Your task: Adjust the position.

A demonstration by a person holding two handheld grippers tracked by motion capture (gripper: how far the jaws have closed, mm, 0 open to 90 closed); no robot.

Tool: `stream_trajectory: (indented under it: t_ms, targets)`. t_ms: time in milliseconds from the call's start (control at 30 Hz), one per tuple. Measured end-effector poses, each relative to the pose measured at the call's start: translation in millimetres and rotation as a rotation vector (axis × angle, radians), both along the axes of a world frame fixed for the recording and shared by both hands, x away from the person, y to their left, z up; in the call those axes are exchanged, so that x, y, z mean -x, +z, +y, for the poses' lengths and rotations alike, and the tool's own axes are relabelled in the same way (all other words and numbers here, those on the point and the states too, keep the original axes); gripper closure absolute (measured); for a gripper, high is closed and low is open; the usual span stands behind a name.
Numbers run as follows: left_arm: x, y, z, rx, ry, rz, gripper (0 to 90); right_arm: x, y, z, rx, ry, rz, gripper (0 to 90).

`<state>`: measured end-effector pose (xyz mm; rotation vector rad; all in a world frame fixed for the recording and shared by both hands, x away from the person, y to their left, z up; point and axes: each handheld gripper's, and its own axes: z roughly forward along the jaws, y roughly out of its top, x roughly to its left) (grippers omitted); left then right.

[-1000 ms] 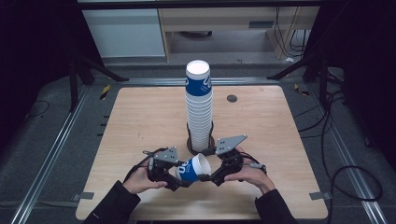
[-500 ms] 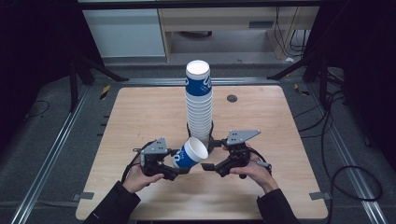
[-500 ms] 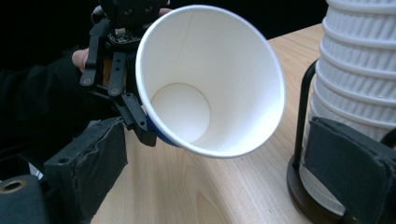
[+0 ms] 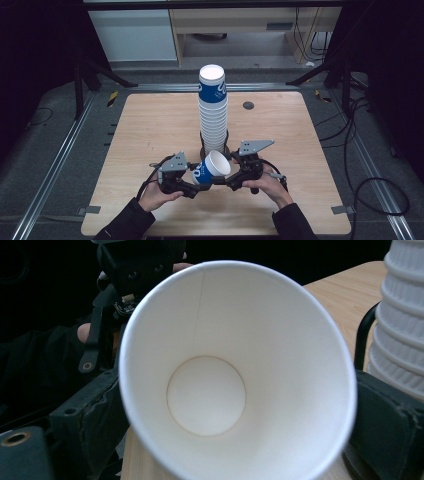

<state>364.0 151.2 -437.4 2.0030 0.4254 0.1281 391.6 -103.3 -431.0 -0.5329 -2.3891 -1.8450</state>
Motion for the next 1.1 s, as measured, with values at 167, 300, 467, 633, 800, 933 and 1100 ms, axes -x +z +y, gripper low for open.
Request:
stream_trajectory:
  t_ms: [167,300,467,633,800,933,1100]
  targets:
    - [1.9,0.0,-2.5,0.001,-0.004,-0.009,26.1,0.3,-2.5,3.9,0.006,0.014,0.012,7.9]
    - [3.5,0.1,-4.7,-0.001,-0.007,-0.016,26.1,0.5,-3.5,5.9,0.002,0.022,0.019,9.6]
    - [4.5,-0.9,-6.8,-0.010,-0.011,-0.022,26.0,0.8,-5.1,7.8,0.011,0.030,0.027,16.0]
    - [3.8,-1.7,-6.5,-0.014,-0.012,-0.019,25.6,0.6,-5.5,7.3,0.016,0.032,0.025,18.5]
    - [3.7,-1.2,-5.6,-0.003,-0.012,-0.019,24.9,1.7,-3.5,6.8,0.016,0.028,0.007,19.9]
    - [3.0,-1.8,-3.7,-0.016,-0.010,-0.008,25.0,3.1,0.6,4.4,0.015,0.020,-0.019,20.1]
    - [-0.4,-4.5,2.1,-0.035,0.014,0.009,25.1,2.4,8.2,-8.4,0.003,-0.026,-0.049,20.0]
